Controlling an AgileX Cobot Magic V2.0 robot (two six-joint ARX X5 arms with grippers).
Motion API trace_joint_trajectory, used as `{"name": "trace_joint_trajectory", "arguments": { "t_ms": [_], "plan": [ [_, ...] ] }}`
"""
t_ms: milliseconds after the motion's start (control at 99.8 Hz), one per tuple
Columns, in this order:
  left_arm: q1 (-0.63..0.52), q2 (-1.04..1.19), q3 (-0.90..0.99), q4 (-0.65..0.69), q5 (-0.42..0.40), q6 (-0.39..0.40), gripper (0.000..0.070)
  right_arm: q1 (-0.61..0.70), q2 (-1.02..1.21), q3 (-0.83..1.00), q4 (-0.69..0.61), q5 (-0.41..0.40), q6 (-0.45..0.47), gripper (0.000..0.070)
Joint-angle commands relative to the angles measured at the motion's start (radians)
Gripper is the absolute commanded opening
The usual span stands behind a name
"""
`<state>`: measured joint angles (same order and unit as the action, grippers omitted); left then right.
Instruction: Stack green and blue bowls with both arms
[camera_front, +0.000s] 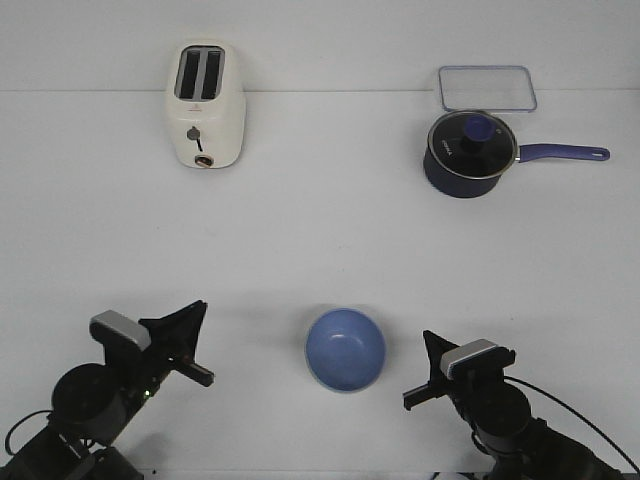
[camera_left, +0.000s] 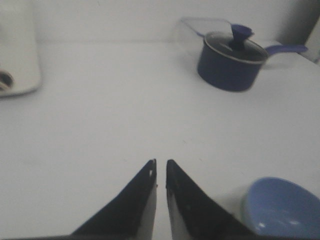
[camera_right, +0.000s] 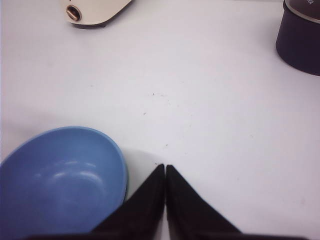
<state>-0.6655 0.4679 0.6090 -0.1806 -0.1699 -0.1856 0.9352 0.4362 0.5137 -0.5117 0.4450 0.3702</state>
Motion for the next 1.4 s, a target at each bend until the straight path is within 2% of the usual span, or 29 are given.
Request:
{"name": "trace_joint_trajectory", "arguments": {
  "t_ms": [0, 110, 190, 411, 601, 721, 1282, 1312, 1392],
  "plan": [
    [0.096, -0.053, -0.084, 0.063, 0.056, 0.237, 0.0015, 0.009, 0.002, 0.006, 0.013, 0.001, -0.002, 0.0004],
    [0.297, -0.197, -0.262, 0.176, 0.082, 0.219, 0.0015, 0.009, -0.005, 0.006, 0.013, 0.001, -0.002, 0.0004],
    [0.402, -0.297, -0.361, 0.203, 0.081, 0.228, 0.0015, 0.009, -0.005, 0.006, 0.013, 0.001, -0.002, 0.0004],
    [0.544, -0.430, -0.512, 0.208, 0.082, 0.231, 0.0015, 0.009, -0.005, 0.006, 0.013, 0.001, -0.002, 0.0004],
    [0.569, -0.465, -0.597, 0.248, 0.082, 0.226, 0.0015, 0.009, -0.005, 0.006, 0.012, 0.001, -0.002, 0.0004],
    [0.569, -0.465, -0.595, 0.201, 0.085, 0.224, 0.0015, 0.009, -0.005, 0.006, 0.015, 0.001, -0.002, 0.0004],
    [0.569, -0.465, -0.595, 0.212, 0.085, 0.224, 0.0015, 0.009, -0.005, 0.006, 0.016, 0.001, -0.002, 0.0004],
    [0.569, -0.465, -0.595, 0.212, 0.085, 0.224, 0.0015, 0.009, -0.005, 0.006, 0.010, 0.005, -0.033, 0.0004],
    [0.569, -0.465, -0.595, 0.212, 0.085, 0.224, 0.0015, 0.008, -0.005, 0.006, -0.019, 0.075, -0.204, 0.0004]
  ]
}}
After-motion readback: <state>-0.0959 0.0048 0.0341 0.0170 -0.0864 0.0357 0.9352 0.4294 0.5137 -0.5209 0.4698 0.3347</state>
